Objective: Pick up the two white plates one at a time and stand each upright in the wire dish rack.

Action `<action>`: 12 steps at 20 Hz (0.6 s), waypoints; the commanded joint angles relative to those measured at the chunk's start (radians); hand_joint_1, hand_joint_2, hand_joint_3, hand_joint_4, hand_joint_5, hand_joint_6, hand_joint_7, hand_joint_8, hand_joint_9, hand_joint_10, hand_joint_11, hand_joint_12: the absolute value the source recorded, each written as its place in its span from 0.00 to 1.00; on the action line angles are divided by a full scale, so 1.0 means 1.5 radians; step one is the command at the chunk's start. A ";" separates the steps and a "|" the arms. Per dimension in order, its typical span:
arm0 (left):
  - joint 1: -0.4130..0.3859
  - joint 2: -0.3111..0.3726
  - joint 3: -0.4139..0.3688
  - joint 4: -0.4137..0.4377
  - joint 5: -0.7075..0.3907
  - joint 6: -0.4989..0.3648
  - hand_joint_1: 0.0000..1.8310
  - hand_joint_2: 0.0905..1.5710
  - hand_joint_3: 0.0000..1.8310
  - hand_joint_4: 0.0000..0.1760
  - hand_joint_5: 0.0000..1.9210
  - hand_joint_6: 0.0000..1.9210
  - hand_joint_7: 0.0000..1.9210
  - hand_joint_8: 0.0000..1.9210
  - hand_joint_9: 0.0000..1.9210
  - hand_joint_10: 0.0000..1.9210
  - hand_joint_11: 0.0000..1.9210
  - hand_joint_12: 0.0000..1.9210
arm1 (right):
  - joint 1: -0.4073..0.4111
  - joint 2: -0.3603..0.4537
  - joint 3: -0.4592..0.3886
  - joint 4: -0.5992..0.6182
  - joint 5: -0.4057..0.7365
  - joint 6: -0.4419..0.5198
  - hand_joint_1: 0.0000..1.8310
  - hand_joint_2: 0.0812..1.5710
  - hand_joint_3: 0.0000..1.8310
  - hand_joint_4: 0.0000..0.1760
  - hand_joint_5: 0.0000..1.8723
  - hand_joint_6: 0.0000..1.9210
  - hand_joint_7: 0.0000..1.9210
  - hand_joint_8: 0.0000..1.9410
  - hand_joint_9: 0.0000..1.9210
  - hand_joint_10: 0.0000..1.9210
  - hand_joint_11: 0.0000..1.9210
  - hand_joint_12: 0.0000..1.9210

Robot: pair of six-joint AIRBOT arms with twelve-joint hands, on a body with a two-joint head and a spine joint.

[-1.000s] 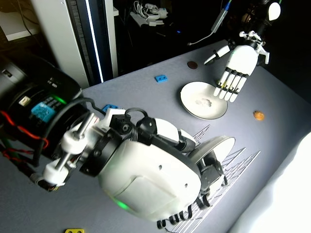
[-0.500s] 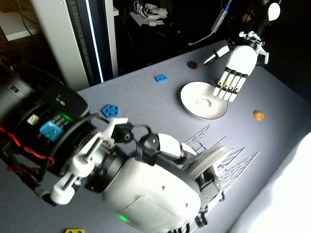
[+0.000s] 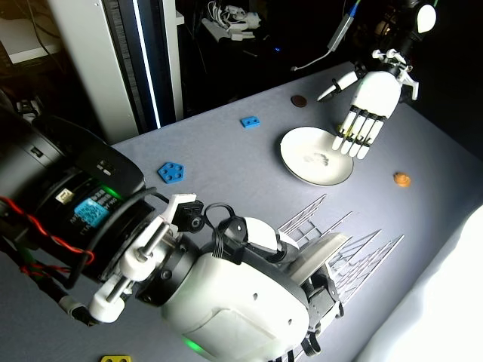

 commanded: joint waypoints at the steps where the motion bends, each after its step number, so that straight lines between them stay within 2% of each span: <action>1: -0.002 0.000 0.003 -0.036 -0.030 -0.003 0.00 0.63 0.00 0.00 0.00 0.00 0.00 0.00 0.00 0.00 0.00 0.00 | 0.006 0.002 0.004 0.014 0.098 0.016 0.75 0.69 0.00 0.00 0.50 0.56 0.52 0.49 0.47 0.58 0.39 0.58; 10: -0.002 -0.001 0.002 -0.036 -0.030 -0.003 0.00 0.64 0.00 0.00 0.00 0.00 0.00 0.00 0.00 0.00 0.00 0.00 | -0.017 -0.008 0.013 0.014 0.101 0.014 0.75 0.68 0.00 0.00 0.51 0.54 0.53 0.48 0.48 0.56 0.39 0.58; 12: -0.002 -0.001 0.002 -0.036 -0.030 -0.003 0.00 0.64 0.00 0.00 0.00 0.00 0.00 0.00 0.00 0.00 0.00 0.00 | -0.025 -0.009 0.015 0.014 0.101 0.017 0.75 0.70 0.00 0.00 0.49 0.58 0.50 0.50 0.47 0.58 0.38 0.58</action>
